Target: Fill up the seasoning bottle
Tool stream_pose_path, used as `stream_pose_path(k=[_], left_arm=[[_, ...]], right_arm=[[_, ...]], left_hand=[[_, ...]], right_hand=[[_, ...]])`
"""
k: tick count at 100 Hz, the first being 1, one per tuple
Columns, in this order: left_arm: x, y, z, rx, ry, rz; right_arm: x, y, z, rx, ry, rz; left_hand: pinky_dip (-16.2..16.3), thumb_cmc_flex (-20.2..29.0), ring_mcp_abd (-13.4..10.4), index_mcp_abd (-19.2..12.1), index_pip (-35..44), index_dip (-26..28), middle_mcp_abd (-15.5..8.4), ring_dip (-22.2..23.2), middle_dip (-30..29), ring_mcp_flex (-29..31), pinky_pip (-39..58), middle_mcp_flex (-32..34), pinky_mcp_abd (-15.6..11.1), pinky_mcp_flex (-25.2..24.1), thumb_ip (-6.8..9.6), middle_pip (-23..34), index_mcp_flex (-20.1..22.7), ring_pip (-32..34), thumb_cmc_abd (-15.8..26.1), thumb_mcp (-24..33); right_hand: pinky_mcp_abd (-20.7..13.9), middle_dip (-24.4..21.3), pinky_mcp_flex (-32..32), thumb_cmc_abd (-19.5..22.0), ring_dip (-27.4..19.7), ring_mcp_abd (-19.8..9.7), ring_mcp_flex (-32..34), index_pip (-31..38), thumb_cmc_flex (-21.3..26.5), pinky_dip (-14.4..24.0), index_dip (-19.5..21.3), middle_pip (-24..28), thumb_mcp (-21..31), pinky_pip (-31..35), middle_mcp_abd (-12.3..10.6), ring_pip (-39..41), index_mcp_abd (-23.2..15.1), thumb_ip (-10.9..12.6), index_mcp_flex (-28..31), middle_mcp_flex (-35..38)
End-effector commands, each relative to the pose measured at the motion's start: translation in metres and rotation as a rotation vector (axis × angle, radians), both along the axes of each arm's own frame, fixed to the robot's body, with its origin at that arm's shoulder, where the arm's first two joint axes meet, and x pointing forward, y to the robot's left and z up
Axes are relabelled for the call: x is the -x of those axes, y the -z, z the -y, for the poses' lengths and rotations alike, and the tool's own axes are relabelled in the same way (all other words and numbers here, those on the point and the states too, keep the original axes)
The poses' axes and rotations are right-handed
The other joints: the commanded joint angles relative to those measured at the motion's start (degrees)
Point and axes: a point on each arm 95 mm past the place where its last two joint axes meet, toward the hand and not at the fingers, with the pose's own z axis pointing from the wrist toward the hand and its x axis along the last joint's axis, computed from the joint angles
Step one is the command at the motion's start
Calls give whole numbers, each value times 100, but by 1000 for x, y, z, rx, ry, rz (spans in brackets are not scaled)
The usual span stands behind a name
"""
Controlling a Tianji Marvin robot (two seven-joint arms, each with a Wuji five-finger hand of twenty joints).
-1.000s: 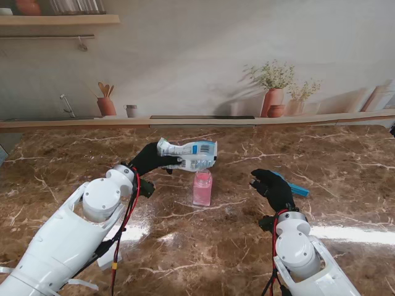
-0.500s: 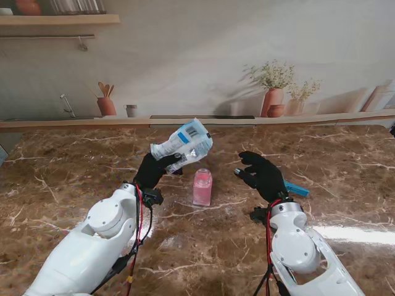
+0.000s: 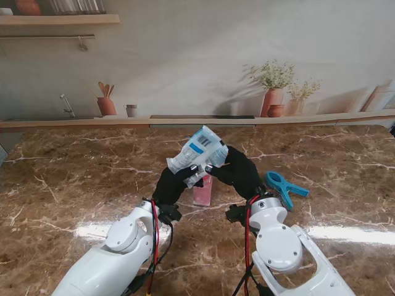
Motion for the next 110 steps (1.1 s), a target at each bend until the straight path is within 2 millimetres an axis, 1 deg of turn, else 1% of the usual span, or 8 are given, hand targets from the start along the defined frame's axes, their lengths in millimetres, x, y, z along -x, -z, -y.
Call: stream_pose_path(k=[1, 6, 12, 21, 43, 55, 69, 110], left_arm=[[4, 5, 7, 1, 2, -14], [4, 7, 7, -9, 0, -19], [3, 10, 7, -25, 7, -24], [5, 13, 8, -48, 26, -29], [7, 18, 6, -210, 63, 31], [7, 17, -4, -328, 92, 100], [8, 7, -25, -458, 96, 190], [21, -27, -46, -571, 92, 332]], right_arm=[[0, 0, -10, -7, 27, 16], [-2, -1, -12, 3, 42, 34], [-2, -2, -15, 11, 50, 36], [-5, -3, -19, 38, 64, 74], [-6, -8, -21, 152, 64, 145], [-5, -15, -16, 234, 57, 195], [0, -26, -4, 322, 17, 236], [14, -23, -6, 521, -210, 248]], left_hand=[[167, 431, 8, -915, 376, 278, -285, 80, 90, -121, -75, -24, -210, -70, 292, -36, 206, 50, 628, 53], [171, 433, 7, -912, 367, 263, -283, 83, 81, -123, -77, -26, -209, -70, 294, -45, 214, 47, 633, 47], [174, 436, -2, -921, 368, 254, -295, 84, 69, -129, -89, -26, -225, -78, 297, -55, 213, 35, 633, 35], [189, 443, 12, -896, 299, 149, -267, 95, 17, -161, -101, -13, -206, -111, 299, -80, 219, 23, 609, 12], [-78, -156, -136, -572, -53, -1067, -346, -206, -212, -615, -653, -189, -137, -483, 273, -343, -2, -498, -185, 454], [-657, -1564, -363, -250, -1480, -936, -347, -945, -1307, -1746, -1535, -1782, -162, -1106, 298, -179, -668, -1558, -997, 1850], [-948, -1988, -619, -70, -2513, -1307, -460, -1674, -1542, -3093, -2681, -3217, -405, -1805, 255, -548, -1487, -2506, -1381, 1458], [-581, -2211, -512, -77, -2404, -1166, -390, -1655, -1455, -3156, -3715, -3042, -207, -1869, 252, -556, -1214, -2537, -1350, 706]], right_hand=[[-70, 375, 255, -6, 368, -168, 345, 545, 150, 285, 498, 395, 410, 698, -334, 614, -559, -165, 567, 394], [-90, 617, 482, 190, 533, -160, 617, 997, 383, 363, 751, 586, 741, 1177, -395, 1153, -914, -444, 1097, 861], [-73, 1190, 861, 96, 670, -91, 1051, 2686, 1365, 430, -117, 678, 1127, 1834, -396, 1860, -1337, -972, 1202, 1544], [-101, 1551, 1226, 343, 971, -35, 1403, 3145, 2192, 525, 554, 1150, 1340, 2520, -428, 2710, -1833, -1002, 1847, 1962], [-78, 2789, 1895, 228, 1856, -192, 1961, 3005, 2039, 799, 2746, 2049, 2189, 3564, -485, 4388, -1949, -523, 2814, 2404], [-35, 2879, 2047, 178, 1928, -219, 2088, 3005, 1982, 803, 2940, 2104, 2331, 3642, -502, 4512, -1957, -407, 2916, 2485], [-32, 2913, 2047, 212, 1956, -213, 2086, 2972, 1965, 800, 3011, 2104, 2315, 3643, -496, 4528, -1968, -382, 2937, 2492], [-43, 2966, 1999, 269, 1977, -274, 2049, 2858, 1958, 786, 3136, 2040, 2236, 3575, -554, 4444, -2010, -350, 2922, 2496]])
